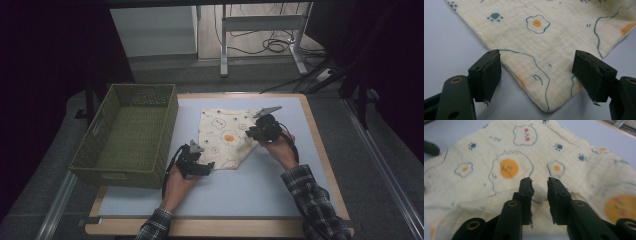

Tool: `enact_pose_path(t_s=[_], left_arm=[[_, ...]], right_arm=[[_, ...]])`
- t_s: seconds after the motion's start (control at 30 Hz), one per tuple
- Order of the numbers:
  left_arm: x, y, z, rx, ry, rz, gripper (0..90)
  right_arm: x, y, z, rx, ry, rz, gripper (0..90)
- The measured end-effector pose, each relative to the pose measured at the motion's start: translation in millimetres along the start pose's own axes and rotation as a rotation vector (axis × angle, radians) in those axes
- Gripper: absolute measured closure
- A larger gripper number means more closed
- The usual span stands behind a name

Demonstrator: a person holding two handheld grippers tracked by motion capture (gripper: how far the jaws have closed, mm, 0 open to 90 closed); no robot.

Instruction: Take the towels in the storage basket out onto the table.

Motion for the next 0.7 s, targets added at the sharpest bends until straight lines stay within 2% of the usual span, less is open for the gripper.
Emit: enact_pose_path(t_s=[0.03, 0.1, 0.2, 0.27, 0.4, 0.47, 0.57, 0.6, 0.7], left_arm=[[0.0, 0.0, 0.0, 0.0, 0.0, 0.0, 23.6], [-0.1, -0.2, 0.0, 0.0, 0.001, -0.002, 23.6], [0.0, -0.1, 0.0, 0.001, 0.0, 0.0, 23.6], [0.1, -0.1, -0.1, 0.001, 0.0, 0.0, 23.6], [0.1, -0.1, -0.1, 0.001, 0.001, 0.0, 23.6], [0.1, -0.1, -0.1, 0.002, 0.001, 0.001, 23.6], [0.1, -0.1, -0.1, 0.002, 0.0, 0.001, 23.6], [0.3, 0.0, -0.3, 0.004, 0.0, 0.004, 23.6], [0.1, -0.1, 0.0, 0.003, -0.001, 0.002, 23.5]], right_arm=[[0.4, 5.6, -8.1, -0.006, 0.001, -0.007, 69.0], [-0.6, 11.0, -13.3, -0.016, -0.002, 0.001, 67.9], [-3.7, 13.3, -12.2, -0.017, 0.009, -0.001, 67.9], [-5.3, 9.5, -9.3, -0.033, 0.01, 0.011, 68.0], [-4.5, -2.8, -6.5, -0.037, 0.021, -0.014, 65.3], [-2.9, -11.8, -9.3, -0.041, 0.033, -0.033, 62.6], [-0.7, -22.3, -18.4, -0.055, 0.028, -0.033, 62.9], [0.1, -24.9, -21.8, -0.06, 0.023, -0.033, 64.2], [-1.9, -28.0, -27.4, -0.041, 0.025, -0.016, 82.8]])
Point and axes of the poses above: each handheld gripper's, and its own axes: z roughly backward along the jaws, y roughly out of its top, x roughly to its right, the point moved 6 cm from there along -z, roughly forward along the jaws, and after that the axes turned 8 degrees about y, right-handed, at the moved point
